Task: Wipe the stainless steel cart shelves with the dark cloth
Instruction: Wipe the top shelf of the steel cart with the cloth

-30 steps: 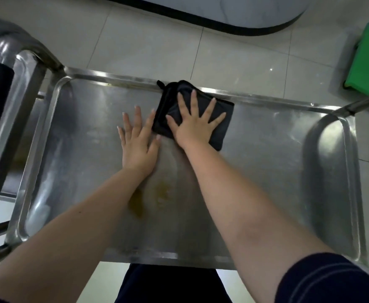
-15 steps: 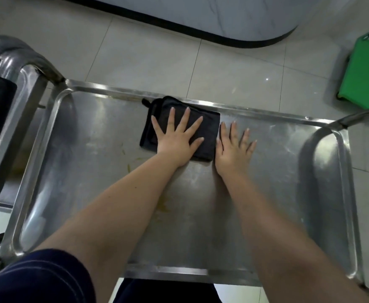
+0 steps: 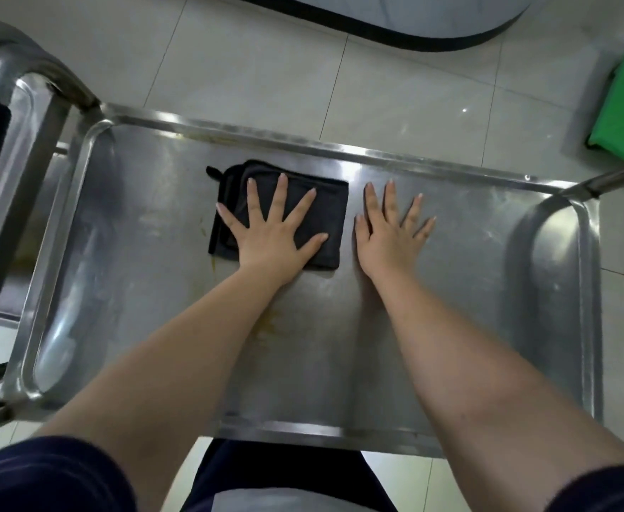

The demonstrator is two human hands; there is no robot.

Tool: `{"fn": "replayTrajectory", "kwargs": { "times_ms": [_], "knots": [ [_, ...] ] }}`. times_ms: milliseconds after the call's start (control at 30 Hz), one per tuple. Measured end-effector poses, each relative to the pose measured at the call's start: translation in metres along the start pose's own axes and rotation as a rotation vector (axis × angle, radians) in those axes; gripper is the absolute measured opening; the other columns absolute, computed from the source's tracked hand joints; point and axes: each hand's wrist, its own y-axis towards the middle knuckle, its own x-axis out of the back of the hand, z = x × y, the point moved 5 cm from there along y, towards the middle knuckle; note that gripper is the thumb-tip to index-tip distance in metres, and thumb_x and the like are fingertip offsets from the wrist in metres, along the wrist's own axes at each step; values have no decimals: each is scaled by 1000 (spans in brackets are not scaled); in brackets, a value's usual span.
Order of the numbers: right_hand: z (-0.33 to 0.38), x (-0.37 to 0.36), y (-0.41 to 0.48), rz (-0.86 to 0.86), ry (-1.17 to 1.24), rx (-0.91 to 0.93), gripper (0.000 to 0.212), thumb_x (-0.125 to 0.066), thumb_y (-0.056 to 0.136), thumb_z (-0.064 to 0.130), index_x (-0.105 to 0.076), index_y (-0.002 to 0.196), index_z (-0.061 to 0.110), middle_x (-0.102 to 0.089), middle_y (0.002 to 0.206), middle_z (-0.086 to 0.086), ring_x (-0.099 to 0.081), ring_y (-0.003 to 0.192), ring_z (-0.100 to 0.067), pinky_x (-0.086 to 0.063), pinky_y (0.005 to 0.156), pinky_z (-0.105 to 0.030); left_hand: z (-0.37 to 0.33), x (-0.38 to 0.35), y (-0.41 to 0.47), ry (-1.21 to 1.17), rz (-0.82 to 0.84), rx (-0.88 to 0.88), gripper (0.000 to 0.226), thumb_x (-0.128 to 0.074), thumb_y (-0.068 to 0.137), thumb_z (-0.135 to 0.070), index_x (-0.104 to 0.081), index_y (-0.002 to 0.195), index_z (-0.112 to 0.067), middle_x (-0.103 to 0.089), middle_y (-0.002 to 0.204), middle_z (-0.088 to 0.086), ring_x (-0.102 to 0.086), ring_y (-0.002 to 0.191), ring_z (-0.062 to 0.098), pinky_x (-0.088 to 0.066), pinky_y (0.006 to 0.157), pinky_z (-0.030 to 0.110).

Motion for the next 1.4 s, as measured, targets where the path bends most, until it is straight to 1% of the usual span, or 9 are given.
{"fn": "replayTrajectory", "kwargs": {
  "times_ms": [167,267,467,600,700,967,1100,1267,1400],
  "knots": [
    [-3,1,-6,50,-8,19,57,-8,100,57,9,153,46,17,163,10,24,147,-37,11,114,-66,17,-44,-108,-9,59,28,73,-6,84,-82,25,144,-55,32,159,-7,34,142,38,9,104,78],
    [-4,0,-11,75,3,39,58,-8,100,57,10,154,45,18,163,9,24,146,-38,13,114,-65,17,-53,-123,9,86,58,71,-2,83,-83,30,141,-57,36,157,-8,36,141,39,8,104,78],
    [7,-21,-57,17,-8,98,56,-14,103,51,4,155,42,9,165,7,15,149,-38,14,114,-63,9,-14,-34,-11,3,52,72,-12,83,-83,19,144,-59,27,161,-7,29,144,39,7,102,80],
    [4,-26,-72,-17,36,104,56,-22,104,48,-4,156,40,0,166,6,9,150,-38,8,117,-61,3,17,31,10,24,8,74,-17,84,-84,14,147,-58,25,162,-7,28,145,40,6,102,81],
    [4,-27,-74,-51,25,102,56,-23,104,47,-7,157,38,-5,166,5,5,150,-39,4,117,-63,3,19,40,33,29,-15,73,-14,86,-82,15,147,-56,27,161,-7,27,145,40,6,103,81],
    [7,-24,-60,13,-36,80,55,-14,103,48,5,155,42,9,165,9,15,149,-36,10,116,-62,7,-31,-72,49,50,-95,72,-8,87,-79,21,147,-53,30,160,-4,32,142,41,6,104,78],
    [7,-21,-55,52,-57,95,55,-9,103,49,10,154,42,14,164,9,18,149,-35,12,116,-61,5,-60,-139,43,107,-45,69,-6,87,-77,27,143,-54,35,158,-5,38,139,41,10,103,78],
    [-2,-23,-81,65,-62,192,56,-14,104,49,1,156,38,7,166,6,12,150,-35,10,117,-60,-5,-52,-138,-35,33,21,71,-8,85,-81,18,146,-56,29,161,-5,36,140,43,17,102,77],
    [-25,-45,-141,-15,-54,253,58,-19,101,48,-13,157,35,-10,166,1,-2,150,-39,0,117,-65,-8,-55,-131,46,34,31,74,-7,82,-85,29,141,-57,33,159,-2,35,138,47,10,100,81]
  ]
}}
